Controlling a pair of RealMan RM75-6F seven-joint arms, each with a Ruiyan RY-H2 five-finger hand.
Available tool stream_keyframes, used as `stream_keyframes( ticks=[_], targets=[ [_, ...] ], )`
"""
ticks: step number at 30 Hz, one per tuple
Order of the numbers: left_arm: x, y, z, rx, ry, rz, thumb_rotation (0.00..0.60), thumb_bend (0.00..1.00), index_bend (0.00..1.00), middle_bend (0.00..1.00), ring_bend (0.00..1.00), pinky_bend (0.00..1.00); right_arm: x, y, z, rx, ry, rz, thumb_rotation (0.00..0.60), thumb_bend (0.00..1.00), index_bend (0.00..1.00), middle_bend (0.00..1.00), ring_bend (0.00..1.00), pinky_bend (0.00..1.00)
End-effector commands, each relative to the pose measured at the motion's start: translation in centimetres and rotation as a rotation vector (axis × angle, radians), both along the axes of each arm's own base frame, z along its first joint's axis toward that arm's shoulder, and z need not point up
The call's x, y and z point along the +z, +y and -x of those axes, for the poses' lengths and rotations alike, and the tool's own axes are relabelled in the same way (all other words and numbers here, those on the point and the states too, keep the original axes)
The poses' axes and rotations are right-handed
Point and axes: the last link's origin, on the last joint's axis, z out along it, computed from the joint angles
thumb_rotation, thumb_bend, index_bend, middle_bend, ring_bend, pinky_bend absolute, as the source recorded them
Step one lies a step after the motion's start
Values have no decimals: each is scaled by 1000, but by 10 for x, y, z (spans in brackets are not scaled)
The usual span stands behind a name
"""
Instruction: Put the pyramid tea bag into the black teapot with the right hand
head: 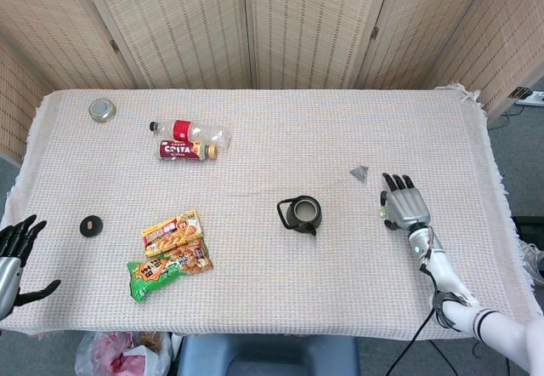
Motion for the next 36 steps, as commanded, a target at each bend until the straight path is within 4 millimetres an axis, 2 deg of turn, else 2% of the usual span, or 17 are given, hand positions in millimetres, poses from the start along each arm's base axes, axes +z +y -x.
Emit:
stream_keyframes(
  ticks=[1, 36],
  targets=[
    [0, 0, 0, 1, -1, 1, 600, 203, 0, 0, 0, 61, -1, 0, 0, -1, -1, -3, 600, 189, 463, 0, 0, 0],
    [1, 4, 4, 14, -9, 6, 600, 204, 0, 0, 0, 61, -8, -10, -1, -25, -14, -7, 600, 210, 556, 0, 0, 0]
  ],
)
